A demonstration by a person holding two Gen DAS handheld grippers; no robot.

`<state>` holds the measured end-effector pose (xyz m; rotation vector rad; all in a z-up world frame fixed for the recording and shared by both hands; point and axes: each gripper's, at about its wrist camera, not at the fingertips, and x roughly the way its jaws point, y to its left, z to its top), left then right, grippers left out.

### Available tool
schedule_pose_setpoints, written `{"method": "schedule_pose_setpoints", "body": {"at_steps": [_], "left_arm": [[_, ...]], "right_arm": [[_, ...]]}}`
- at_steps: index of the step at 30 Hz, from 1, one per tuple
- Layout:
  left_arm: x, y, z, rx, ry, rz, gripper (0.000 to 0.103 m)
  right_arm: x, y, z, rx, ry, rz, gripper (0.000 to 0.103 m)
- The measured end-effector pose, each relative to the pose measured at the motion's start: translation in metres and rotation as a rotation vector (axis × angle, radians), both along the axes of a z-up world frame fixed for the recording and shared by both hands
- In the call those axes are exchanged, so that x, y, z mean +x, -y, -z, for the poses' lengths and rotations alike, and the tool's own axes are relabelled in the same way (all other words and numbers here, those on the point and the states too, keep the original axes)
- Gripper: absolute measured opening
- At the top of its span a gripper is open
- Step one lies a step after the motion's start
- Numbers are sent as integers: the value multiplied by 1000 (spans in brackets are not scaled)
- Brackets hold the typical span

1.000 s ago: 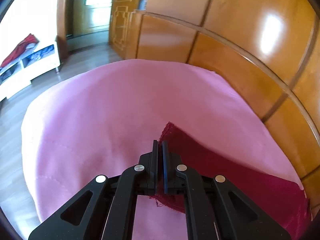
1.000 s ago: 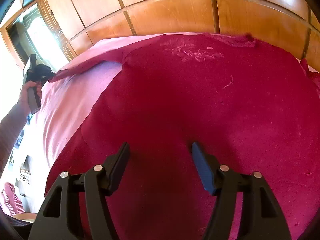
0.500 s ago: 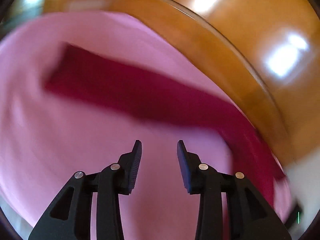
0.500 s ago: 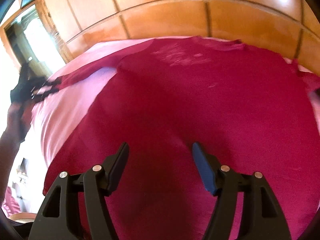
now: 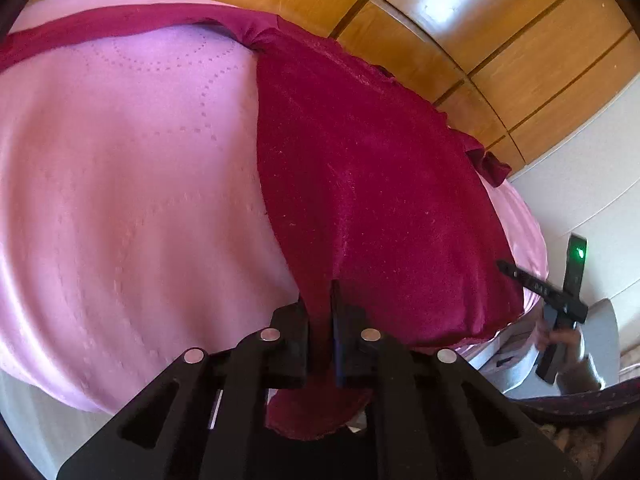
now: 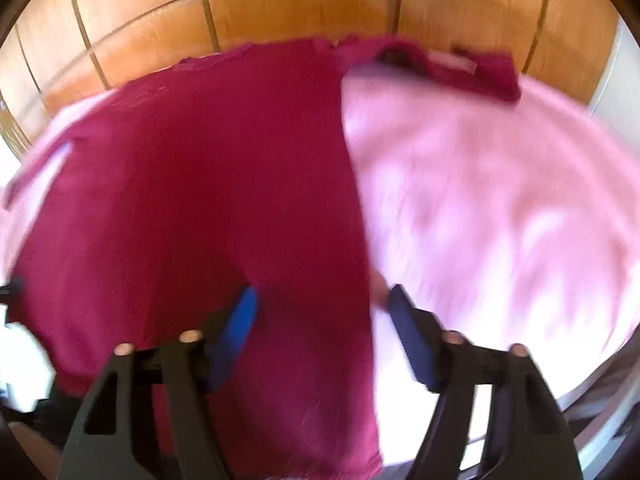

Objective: Fold small clothes

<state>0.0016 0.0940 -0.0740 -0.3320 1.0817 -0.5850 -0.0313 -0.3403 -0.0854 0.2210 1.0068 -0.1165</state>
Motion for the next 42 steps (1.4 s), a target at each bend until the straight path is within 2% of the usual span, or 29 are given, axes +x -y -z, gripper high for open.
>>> {"method": "schedule_pose_setpoints", "body": {"at_steps": [1, 2, 3, 4, 7, 12, 13, 14, 15, 16, 17, 18, 19, 22, 24, 26, 28, 30, 33, 34, 36, 39, 41, 42], "left_arm": [[-1, -1, -2, 3, 6, -4, 7], [-2, 1, -2, 17, 15, -3, 7], [-5, 0, -3, 19, 18, -4, 6], [-5, -13, -6, 14, 15, -7, 6], [-4, -12, 0, 45, 1, -24, 6], [0, -15, 4, 68, -29, -35, 7], [4, -17, 0, 68, -24, -54, 10], [6, -22, -6, 81, -6, -74, 21], [9, -23, -12, 96, 19, -96, 34], [14, -23, -20, 104, 50, -115, 41], [19, -23, -31, 105, 94, -133, 53], [23, -21, -38, 104, 124, -144, 59], [30, -17, -45, 102, 155, -150, 60], [52, 5, -53, 114, 196, -153, 60], [68, 24, -49, 108, 188, -145, 60], [81, 43, -46, 114, 187, -133, 60], [92, 67, -42, 147, 195, -92, 60], [95, 86, -39, 164, 197, -53, 60], [99, 105, -32, 183, 190, 8, 60], [101, 112, -30, 192, 190, 28, 60], [100, 118, -28, 203, 190, 44, 60], [101, 123, -23, 214, 172, 50, 60], [103, 123, -20, 217, 154, 44, 60], [104, 123, -18, 220, 147, 40, 60]], "right_arm": [[-3, -2, -1, 20, 6, -7, 25], [-6, -7, -4, 28, 15, -28, 14], [-7, -10, -6, 26, 19, -40, 9], [-9, -13, -10, 19, 23, -51, 8], [-17, -8, -19, 26, 29, -65, 8], [-27, -1, -11, 33, -25, -83, 8], [-28, 0, -9, 30, -32, -89, 8], [-26, 1, -8, 34, -34, -92, 8], [-26, 2, -7, 43, -31, -90, 9], [-24, 4, -8, 62, -26, -85, 14], [-21, 9, -11, 77, -13, -70, 17], [-18, 15, -14, 86, 9, -50, 30], [-15, 23, -18, 98, 33, -25, 40], [0, 52, -25, 132, 93, 54, 46], [16, 81, -26, 167, 130, 144, 52], [27, 112, -24, 227, 163, 241, 51], [38, 142, -24, 243, 189, 347, 51], [54, 165, -32, 77, 208, 434, 54], [81, 184, -41, -74, 206, 428, 56], [95, 192, -43, -143, 197, 418, 60], [118, 203, -41, -216, 160, 369, 67], [152, 219, -33, -317, 97, 321, 69], [175, 230, -28, -329, 65, 281, 71], [185, 236, -27, -330, 54, 267, 69]]}}
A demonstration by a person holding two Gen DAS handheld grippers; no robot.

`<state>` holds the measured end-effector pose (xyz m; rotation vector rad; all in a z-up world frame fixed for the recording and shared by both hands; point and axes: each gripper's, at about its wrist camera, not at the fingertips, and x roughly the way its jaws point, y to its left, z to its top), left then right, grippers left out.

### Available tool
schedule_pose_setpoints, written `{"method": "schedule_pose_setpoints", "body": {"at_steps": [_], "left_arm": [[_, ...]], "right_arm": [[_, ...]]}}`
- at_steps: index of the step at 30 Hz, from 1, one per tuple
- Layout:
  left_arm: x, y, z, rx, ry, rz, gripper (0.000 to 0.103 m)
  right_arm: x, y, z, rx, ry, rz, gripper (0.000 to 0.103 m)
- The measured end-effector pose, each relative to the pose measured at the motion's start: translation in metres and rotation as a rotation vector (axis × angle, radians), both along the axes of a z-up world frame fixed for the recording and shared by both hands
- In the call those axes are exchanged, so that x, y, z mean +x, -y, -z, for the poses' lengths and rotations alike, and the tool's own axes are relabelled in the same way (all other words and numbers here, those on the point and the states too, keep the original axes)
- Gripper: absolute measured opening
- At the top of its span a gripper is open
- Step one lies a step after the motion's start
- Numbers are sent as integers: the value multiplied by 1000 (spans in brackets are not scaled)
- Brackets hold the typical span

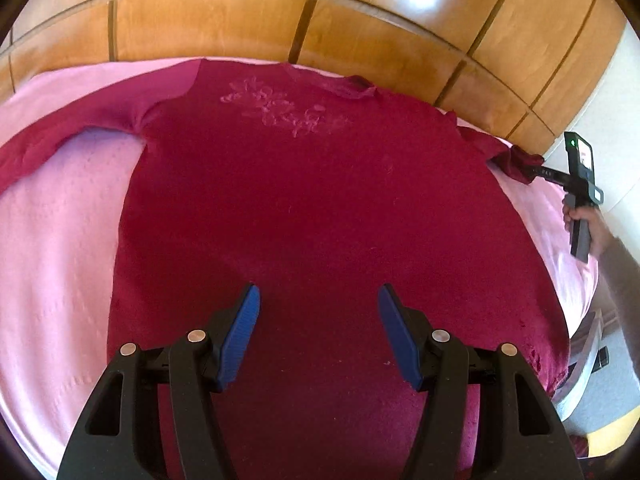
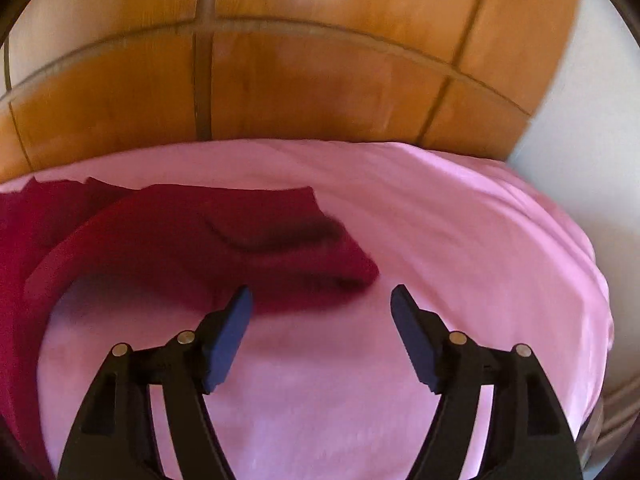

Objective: Fold small clothes

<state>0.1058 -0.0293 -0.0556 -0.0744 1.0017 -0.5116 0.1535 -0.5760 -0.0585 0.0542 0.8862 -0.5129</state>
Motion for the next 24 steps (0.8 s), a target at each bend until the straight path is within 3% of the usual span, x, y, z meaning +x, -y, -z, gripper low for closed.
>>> {"method": "schedule_pose_setpoints", "body": {"at_steps": [2, 3, 4, 7, 12, 20, 21, 23, 24], "left_arm": [[2, -1, 1, -1, -14, -10, 60], [2, -1, 2, 0, -18, -13, 61], [3, 1, 3, 3, -20, -13, 62], [3, 4, 2, 26, -17, -4, 62], [5, 7, 6, 48, -18, 9, 64], [2, 10, 6, 76, -4, 7, 68], [1, 8, 5, 73, -5, 4, 68], [-1, 1, 1, 69, -3, -13, 68], [-2, -4, 0, 67, 0, -30, 68]], "right_arm": [[11, 11, 1, 18, -18, -17, 31], [13, 18, 0, 35, -23, -3, 6], [14, 25, -3, 42, -13, 20, 5], [-7, 55, -23, 70, 97, 118, 5], [-31, 115, -31, 87, 173, 316, 4], [-49, 146, 29, 197, 64, 491, 4], [-52, 142, 28, 193, 77, 490, 8], [-56, 137, 23, 210, 93, 471, 32], [-63, 133, 19, 215, 102, 458, 64]]}}
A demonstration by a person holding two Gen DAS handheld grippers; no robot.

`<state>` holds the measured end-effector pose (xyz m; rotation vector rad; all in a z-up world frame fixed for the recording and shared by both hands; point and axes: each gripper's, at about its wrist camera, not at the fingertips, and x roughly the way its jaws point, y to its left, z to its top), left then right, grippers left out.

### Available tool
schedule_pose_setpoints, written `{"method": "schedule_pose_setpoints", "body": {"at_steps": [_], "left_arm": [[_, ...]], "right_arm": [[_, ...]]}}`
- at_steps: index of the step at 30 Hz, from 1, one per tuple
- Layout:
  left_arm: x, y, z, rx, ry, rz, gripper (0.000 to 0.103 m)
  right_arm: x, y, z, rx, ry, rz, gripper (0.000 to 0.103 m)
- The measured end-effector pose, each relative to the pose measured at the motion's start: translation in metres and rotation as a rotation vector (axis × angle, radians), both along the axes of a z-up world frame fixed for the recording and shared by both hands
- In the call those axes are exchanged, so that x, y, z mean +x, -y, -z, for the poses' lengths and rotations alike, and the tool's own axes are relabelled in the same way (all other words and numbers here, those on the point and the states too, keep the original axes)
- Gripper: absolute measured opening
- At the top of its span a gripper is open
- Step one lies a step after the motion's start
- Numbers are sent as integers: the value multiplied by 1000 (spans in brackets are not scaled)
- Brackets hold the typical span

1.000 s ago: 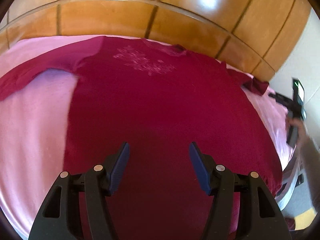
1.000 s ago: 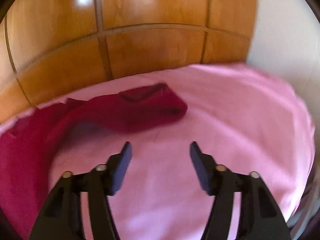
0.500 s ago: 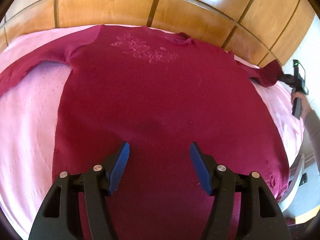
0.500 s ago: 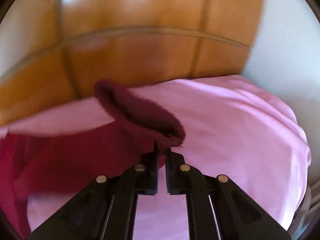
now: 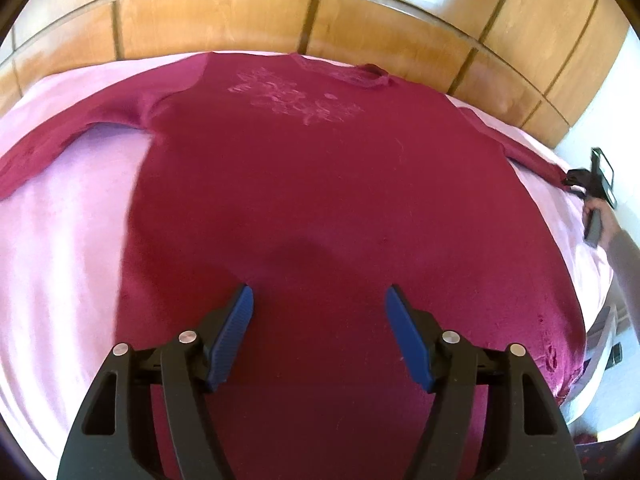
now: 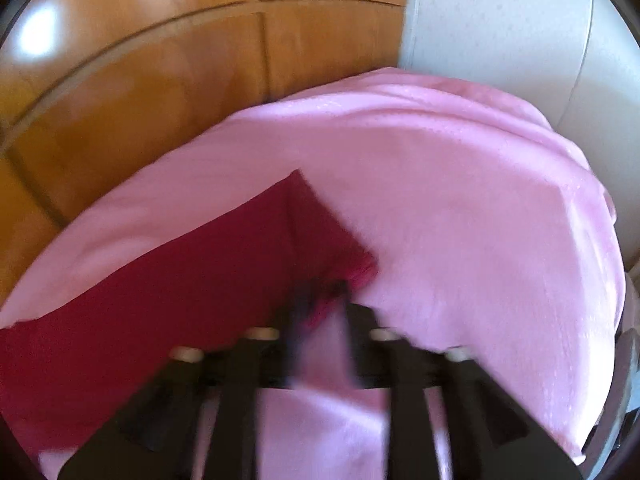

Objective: Fold small clothes

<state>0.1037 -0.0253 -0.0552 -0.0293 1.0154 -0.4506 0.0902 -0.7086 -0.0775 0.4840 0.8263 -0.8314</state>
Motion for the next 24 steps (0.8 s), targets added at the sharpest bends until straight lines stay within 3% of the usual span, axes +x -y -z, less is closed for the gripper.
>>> {"method": "schedule_pose_setpoints", "body": {"at_steps": [1, 3, 6, 9, 11, 14, 16, 19, 24], "left_arm": [[-1, -4, -1, -2, 3, -16, 68], [-3, -18, -6, -12, 12, -63, 68], [-9, -42, -12, 19, 52, -142, 68], [-15, -67, -8, 26, 43, -201, 68], [-18, -82, -1, 22, 12, -239, 68], [-25, -95, 6, 20, -4, -255, 68], [-29, -95, 7, 27, 7, -248, 68], [-35, -90, 9, 50, 24, -233, 69], [-41, -92, 12, 36, 24, -222, 69]], "right_arm": [[-6, -7, -4, -14, 8, -5, 70], [-14, -35, -15, -10, 32, -95, 69], [-32, -104, -24, 87, 80, -292, 69], [-54, -181, -23, 254, 120, -561, 68], [-71, -239, -17, 339, 100, -730, 65], [-97, -305, -7, 406, 37, -877, 46], [-115, -339, -4, 376, -3, -938, 27], [-127, -349, 0, 313, -48, -952, 9], [-150, -358, 0, 269, -88, -962, 7]]}}
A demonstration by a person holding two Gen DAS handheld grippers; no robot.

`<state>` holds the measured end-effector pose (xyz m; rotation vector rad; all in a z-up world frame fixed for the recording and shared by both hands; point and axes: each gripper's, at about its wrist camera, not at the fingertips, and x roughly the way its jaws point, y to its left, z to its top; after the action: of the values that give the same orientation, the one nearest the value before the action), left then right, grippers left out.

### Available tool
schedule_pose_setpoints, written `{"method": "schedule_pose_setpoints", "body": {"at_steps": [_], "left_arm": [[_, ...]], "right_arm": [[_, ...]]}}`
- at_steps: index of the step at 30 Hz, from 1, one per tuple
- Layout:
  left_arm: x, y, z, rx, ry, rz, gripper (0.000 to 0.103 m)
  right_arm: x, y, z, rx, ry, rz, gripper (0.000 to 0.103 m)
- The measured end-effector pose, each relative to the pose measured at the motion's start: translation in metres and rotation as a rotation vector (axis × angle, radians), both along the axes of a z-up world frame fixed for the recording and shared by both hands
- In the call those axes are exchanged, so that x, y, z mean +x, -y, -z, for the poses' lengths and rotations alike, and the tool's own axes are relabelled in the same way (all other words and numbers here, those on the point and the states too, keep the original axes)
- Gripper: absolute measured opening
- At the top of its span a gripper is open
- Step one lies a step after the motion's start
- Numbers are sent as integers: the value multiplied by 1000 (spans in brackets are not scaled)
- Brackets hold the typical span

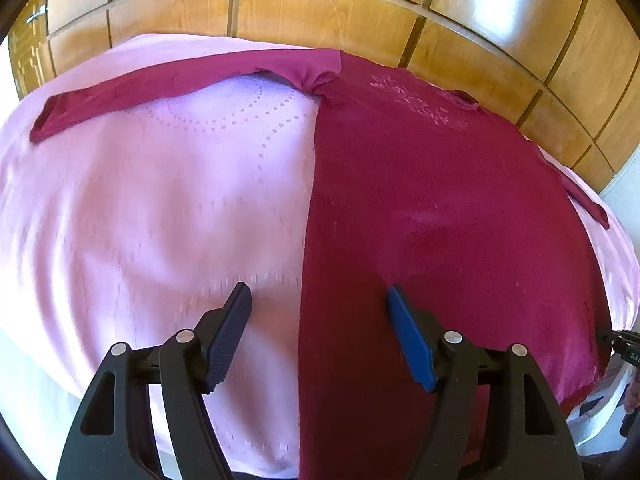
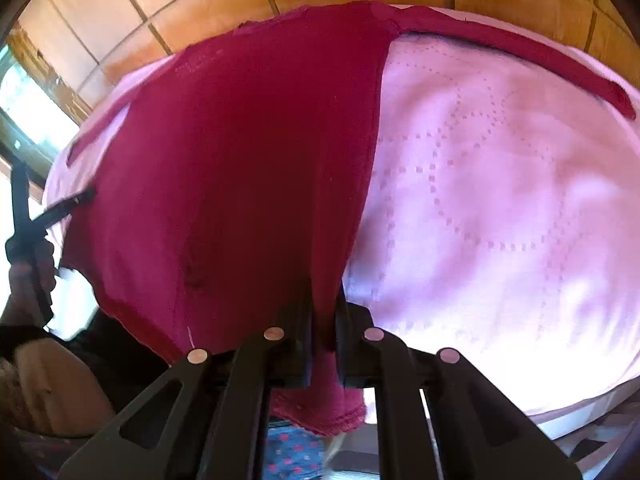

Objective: Fold small clothes

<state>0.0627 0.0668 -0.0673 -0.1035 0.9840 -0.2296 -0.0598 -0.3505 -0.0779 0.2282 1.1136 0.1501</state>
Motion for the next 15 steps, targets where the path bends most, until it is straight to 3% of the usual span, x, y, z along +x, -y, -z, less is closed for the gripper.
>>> {"method": "schedule_pose_setpoints", "body": {"at_steps": [4, 6, 8, 9, 10, 15], "left_arm": [[-4, -2, -1, 14, 0, 21, 69], [-5, -5, -3, -3, -4, 9, 69], [-5, -6, -7, -28, -1, -9, 69], [-3, -6, -8, -36, 0, -16, 69], [-2, -5, -10, -39, 1, -20, 69], [10, 1, -22, -48, 23, -31, 69]], "right_arm": [[13, 4, -5, -48, -15, -65, 7], [17, 16, -11, 14, -3, -54, 12], [27, 50, -18, 101, 40, 62, 33], [33, 74, -21, 114, 73, 150, 49], [35, 87, -23, 123, 91, 198, 55], [72, 205, -10, 243, 165, 614, 58]]}}
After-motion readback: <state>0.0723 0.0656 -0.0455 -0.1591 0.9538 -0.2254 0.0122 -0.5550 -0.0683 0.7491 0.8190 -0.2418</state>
